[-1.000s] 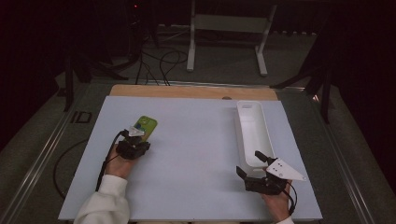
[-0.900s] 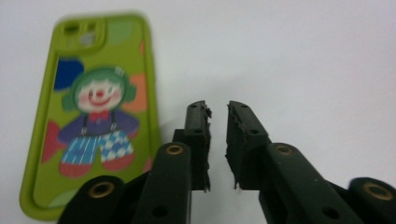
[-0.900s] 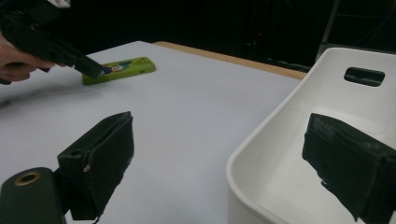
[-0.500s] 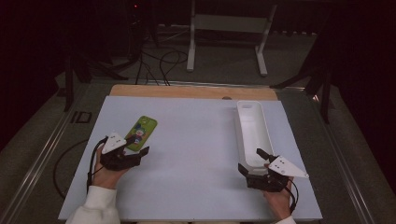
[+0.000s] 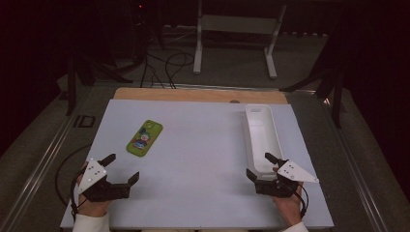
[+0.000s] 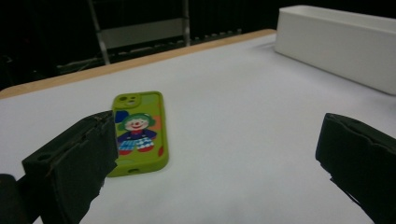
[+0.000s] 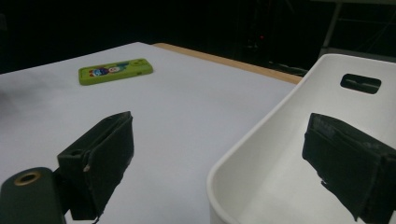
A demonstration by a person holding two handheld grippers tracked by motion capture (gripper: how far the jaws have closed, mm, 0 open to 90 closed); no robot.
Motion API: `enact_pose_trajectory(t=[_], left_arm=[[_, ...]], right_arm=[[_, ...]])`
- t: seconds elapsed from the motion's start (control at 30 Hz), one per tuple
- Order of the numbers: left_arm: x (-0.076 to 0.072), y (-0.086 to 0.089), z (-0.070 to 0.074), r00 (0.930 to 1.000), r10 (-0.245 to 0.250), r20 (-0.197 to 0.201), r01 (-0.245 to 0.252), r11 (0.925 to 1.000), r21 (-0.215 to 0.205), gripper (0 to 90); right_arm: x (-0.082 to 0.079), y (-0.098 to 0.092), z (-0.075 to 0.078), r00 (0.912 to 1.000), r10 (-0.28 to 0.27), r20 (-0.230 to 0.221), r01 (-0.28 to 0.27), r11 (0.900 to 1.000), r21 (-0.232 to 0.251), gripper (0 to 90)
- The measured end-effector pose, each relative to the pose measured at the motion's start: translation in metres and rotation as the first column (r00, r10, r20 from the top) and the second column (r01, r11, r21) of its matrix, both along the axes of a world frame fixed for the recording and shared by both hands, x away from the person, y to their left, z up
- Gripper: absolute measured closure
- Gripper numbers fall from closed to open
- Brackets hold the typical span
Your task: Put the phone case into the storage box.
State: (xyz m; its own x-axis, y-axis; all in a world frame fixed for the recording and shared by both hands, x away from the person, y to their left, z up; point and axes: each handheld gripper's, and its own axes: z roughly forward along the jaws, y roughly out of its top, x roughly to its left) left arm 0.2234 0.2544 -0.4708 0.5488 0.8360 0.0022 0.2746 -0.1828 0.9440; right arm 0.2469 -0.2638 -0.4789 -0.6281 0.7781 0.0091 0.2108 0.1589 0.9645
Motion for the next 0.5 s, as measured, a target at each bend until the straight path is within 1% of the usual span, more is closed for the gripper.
enact_pose_trajectory(t=[0.1,0.23,0.27,0.37,0.47,0.5], left_arm=[[-0.0021,0.0039,-0.0013,1.0000,0.004,0.000,-0.004,1.0000,0.004,0.0],[-0.0023,0.0073,-0.0019,0.9999,0.014,0.000,-0.014,0.9999,0.004,0.0],[-0.0025,0.0071,-0.0029,0.9998,0.021,-0.001,-0.021,0.9997,0.011,0.0],[-0.0022,0.0066,-0.0038,0.9997,0.022,-0.010,-0.022,0.9995,0.022,0.0],[-0.0017,0.0063,-0.0032,0.9995,0.028,-0.012,-0.028,0.9993,0.026,0.0],[-0.0012,0.0068,-0.0030,0.9991,0.035,-0.023,-0.034,0.9991,0.026,0.0]], right_arm=[[-0.0012,-0.0015,-0.0012,1.0000,-0.005,-0.004,0.005,1.000,0.007,8.9],[-0.0033,-0.0015,-0.0022,1.0000,-0.008,-0.001,0.008,1.000,0.003,8.9],[-0.0037,-0.0011,-0.0021,1.0000,-0.007,0.003,0.007,1.000,0.000,8.9],[-0.0047,0.0008,-0.0025,1.0000,-0.005,0.002,0.005,1.000,0.000,8.9],[-0.0047,0.0014,-0.0031,1.0000,-0.002,0.003,0.002,1.000,-0.008,8.9],[-0.0045,0.0014,-0.0033,1.0000,-0.002,0.004,0.002,1.000,-0.007,8.9]])
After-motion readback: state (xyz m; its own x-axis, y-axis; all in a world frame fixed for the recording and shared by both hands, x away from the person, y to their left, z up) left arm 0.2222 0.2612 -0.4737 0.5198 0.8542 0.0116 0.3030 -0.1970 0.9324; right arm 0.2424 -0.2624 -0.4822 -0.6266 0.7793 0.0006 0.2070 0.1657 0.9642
